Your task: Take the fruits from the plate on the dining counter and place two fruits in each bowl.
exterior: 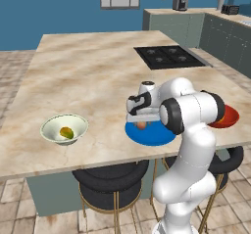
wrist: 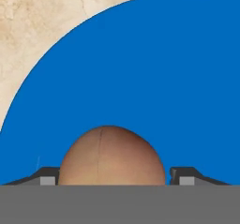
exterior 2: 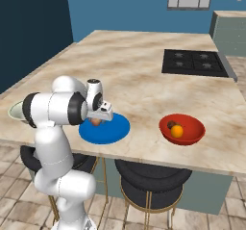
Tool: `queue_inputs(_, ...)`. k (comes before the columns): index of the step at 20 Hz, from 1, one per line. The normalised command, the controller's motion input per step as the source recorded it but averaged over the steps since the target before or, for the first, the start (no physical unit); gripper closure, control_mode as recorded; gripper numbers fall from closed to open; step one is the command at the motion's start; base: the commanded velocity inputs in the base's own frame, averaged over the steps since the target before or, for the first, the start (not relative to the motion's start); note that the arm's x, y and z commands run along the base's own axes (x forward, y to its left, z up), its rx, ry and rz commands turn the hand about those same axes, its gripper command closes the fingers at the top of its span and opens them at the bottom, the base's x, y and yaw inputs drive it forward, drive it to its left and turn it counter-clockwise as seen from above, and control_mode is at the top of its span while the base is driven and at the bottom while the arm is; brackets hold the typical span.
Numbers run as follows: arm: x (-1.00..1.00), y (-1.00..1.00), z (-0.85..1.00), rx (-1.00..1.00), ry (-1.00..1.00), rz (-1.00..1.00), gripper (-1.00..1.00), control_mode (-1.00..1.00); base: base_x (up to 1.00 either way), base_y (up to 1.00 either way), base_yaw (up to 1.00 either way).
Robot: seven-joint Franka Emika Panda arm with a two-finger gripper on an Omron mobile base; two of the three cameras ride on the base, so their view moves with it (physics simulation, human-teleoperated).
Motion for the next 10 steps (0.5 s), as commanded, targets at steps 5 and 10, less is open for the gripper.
queue_inputs(5,0.00,0.00,0.00,0.00,-0.01,0.00,1.00,-1.00,0.00,0.00,0.00)
queue_inputs(10,-0.12,0.00,0.21,0.00,-0.05,0.00,1.00,-1.00,0.00,0.00,0.00)
